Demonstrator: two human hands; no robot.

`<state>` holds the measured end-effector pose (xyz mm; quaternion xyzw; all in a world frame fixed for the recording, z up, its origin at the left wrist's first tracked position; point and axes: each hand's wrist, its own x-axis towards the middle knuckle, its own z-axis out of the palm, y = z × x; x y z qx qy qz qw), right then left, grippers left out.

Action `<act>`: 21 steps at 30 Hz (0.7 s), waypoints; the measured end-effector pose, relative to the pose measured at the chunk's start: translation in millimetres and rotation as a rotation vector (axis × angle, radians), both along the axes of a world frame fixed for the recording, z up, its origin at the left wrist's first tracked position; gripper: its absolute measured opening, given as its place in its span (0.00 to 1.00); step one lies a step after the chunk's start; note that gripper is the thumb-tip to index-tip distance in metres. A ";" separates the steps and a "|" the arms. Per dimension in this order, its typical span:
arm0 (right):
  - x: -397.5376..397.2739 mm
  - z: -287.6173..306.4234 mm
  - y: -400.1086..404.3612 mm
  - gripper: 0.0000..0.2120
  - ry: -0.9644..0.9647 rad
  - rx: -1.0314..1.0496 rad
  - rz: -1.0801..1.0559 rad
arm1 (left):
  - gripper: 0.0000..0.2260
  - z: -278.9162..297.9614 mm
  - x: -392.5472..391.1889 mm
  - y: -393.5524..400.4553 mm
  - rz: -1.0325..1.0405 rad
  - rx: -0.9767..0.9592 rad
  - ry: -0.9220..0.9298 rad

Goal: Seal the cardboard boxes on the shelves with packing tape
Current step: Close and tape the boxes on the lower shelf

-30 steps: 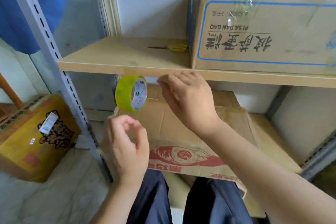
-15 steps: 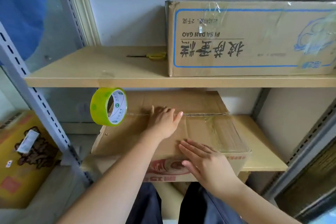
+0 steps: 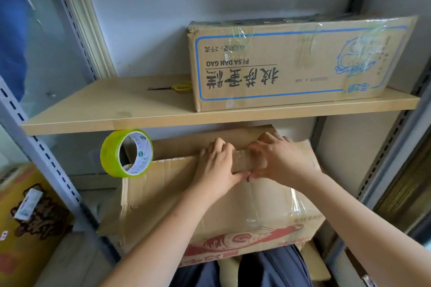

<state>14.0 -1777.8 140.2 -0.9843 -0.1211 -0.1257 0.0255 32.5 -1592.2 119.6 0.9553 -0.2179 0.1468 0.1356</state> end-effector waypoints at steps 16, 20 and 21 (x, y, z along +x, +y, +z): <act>-87.8 60.2 9.5 0.24 -0.029 -0.145 0.021 | 0.11 71.5 -102.2 4.1 -0.090 0.100 -0.192; -121.7 57.4 10.0 0.15 0.299 -0.127 0.111 | 0.16 78.7 -126.9 17.2 -0.249 0.236 0.211; -130.3 56.5 8.4 0.22 0.441 -0.094 0.139 | 0.22 77.5 -128.4 22.0 -0.285 0.244 0.413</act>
